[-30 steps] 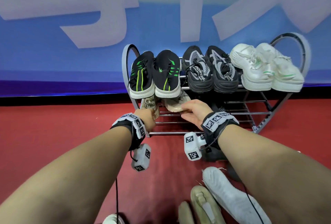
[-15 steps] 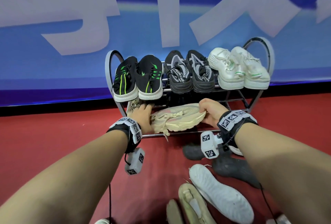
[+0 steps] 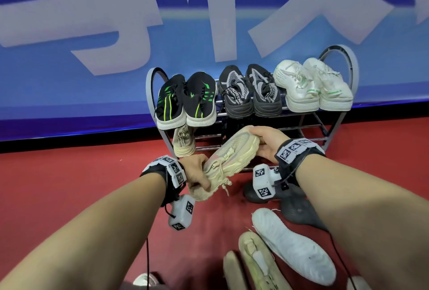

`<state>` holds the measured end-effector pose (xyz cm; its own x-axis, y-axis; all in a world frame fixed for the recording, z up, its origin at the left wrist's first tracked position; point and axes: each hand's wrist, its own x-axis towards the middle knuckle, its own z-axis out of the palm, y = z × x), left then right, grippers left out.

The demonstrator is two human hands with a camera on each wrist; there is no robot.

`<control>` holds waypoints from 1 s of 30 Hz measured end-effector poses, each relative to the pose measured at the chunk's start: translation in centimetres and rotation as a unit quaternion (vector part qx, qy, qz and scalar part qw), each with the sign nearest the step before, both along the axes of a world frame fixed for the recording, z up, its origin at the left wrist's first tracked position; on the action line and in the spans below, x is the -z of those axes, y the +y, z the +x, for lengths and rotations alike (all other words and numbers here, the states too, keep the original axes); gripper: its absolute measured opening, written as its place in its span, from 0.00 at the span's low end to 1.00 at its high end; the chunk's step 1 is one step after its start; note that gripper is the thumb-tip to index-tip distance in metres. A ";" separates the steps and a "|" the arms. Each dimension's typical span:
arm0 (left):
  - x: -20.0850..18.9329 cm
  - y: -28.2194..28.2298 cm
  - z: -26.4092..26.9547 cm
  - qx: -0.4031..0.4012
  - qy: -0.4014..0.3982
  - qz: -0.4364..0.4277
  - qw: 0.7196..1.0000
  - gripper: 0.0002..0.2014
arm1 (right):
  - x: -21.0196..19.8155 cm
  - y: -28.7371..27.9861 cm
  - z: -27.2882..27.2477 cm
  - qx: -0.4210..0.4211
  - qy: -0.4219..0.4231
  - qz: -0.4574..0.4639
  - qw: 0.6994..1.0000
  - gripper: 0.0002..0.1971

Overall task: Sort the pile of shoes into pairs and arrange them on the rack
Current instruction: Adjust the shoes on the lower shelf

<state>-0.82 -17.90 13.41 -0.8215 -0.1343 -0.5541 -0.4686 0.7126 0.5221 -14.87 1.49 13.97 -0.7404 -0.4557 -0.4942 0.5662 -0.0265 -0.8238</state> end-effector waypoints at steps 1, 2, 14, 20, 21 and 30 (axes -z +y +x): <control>-0.1 -0.1 0.3 -0.021 -0.009 0.014 1.000 0.25 | 0.2 -0.7 0.0 0.013 -0.011 -0.006 1.000 0.08; -0.1 -0.2 0.5 -0.038 -0.014 0.023 0.999 0.22 | 0.3 -1.3 0.0 0.025 -0.021 -0.002 0.999 0.11; -0.8 -1.4 -1.1 -0.261 0.053 0.019 0.964 0.23 | 1.2 -6.7 3.5 -0.262 -0.014 0.169 0.950 0.23; 0.5 -1.9 -3.2 -0.292 0.078 -0.019 0.953 0.29 | 1.3 -7.9 2.9 -0.266 0.015 0.134 0.954 0.10; 0.6 -2.0 -3.5 -0.294 0.080 -0.022 0.952 0.29 | 1.5 -8.3 2.6 -0.256 0.020 0.129 0.958 0.17; 1.7 -2.4 -6.5 -0.246 0.076 -0.101 0.961 0.37 | 3.1 -9.7 0.4 -0.221 0.023 0.120 0.968 0.24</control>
<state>-7.28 -20.30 11.67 -0.7009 -0.6186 -0.3550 -0.7037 0.5185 0.4857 -14.48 -8.20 10.89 -0.5237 -0.6088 -0.5959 0.4413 0.4044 -0.8011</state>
